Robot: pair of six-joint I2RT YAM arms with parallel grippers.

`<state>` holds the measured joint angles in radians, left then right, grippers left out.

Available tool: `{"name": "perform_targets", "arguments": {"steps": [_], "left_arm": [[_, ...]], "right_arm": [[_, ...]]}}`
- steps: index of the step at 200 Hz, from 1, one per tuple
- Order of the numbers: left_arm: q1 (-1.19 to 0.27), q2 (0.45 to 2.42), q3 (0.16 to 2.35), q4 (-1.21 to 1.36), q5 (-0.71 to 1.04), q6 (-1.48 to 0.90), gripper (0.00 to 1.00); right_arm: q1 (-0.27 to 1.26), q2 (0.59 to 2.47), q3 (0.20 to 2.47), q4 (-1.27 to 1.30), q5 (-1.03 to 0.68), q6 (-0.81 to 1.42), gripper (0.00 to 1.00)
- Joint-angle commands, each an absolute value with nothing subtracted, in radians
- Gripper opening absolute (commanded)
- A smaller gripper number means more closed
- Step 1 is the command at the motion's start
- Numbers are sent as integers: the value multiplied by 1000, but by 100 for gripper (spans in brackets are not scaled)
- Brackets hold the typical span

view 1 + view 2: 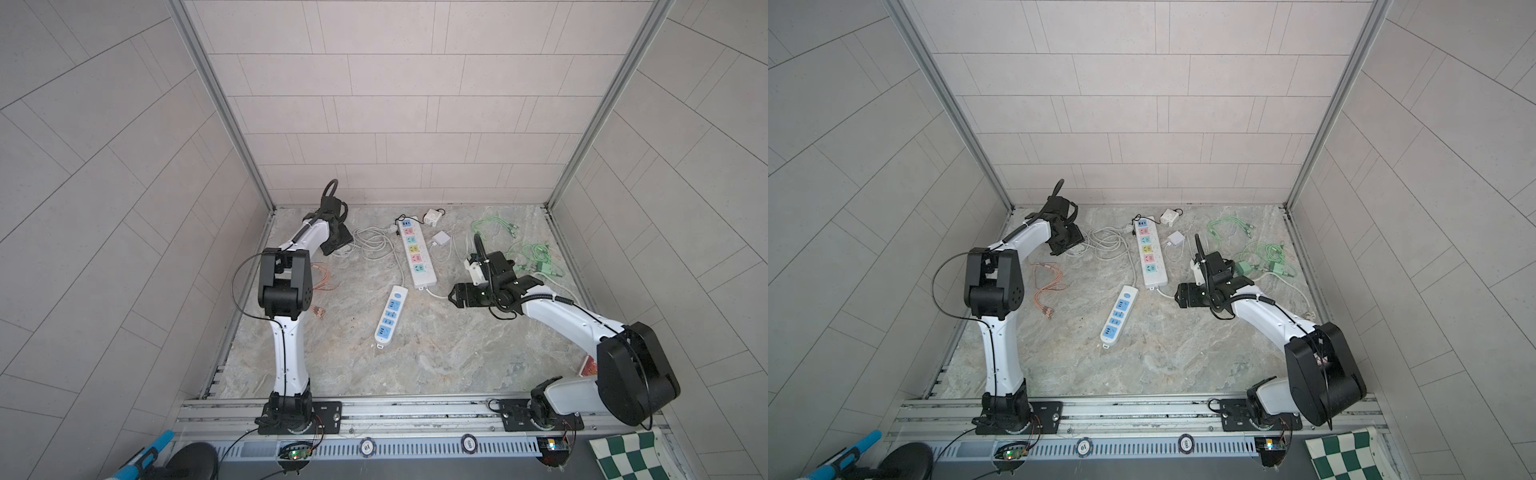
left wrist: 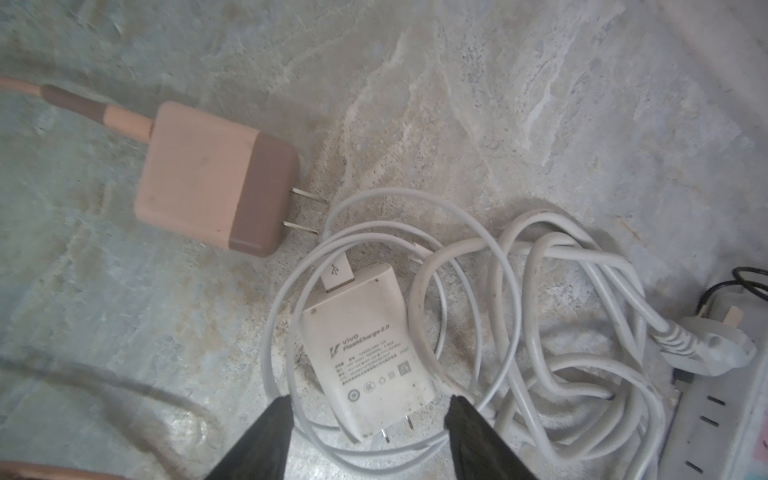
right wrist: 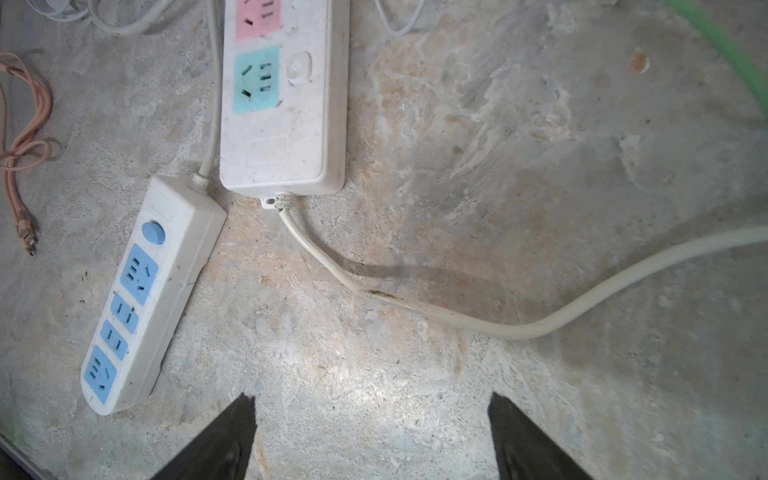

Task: Insert the plug
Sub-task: 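Lower the left gripper onto the white vivo charger and close on it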

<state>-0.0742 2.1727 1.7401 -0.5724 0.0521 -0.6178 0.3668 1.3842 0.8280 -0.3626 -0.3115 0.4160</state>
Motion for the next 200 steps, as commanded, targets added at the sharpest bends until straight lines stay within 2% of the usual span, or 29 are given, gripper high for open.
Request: {"name": "perform_targets", "arguments": {"steps": [1, 20, 69, 200], "left_arm": [[-67, 2174, 1779, -568, 47, -640, 62], [-66, 2228, 1843, -625, 60, -628, 60], [-55, 2272, 1851, -613, 63, -626, 59], [-32, 2267, 1777, -603, 56, -618, 59]], "right_arm": [[372, 1395, 853, -361, -316, 416, 87], [373, 1396, 856, -365, -315, 413, 87], [373, 1400, 860, -367, -317, 410, 86], [376, 1445, 891, -391, -342, 398, 86]]}}
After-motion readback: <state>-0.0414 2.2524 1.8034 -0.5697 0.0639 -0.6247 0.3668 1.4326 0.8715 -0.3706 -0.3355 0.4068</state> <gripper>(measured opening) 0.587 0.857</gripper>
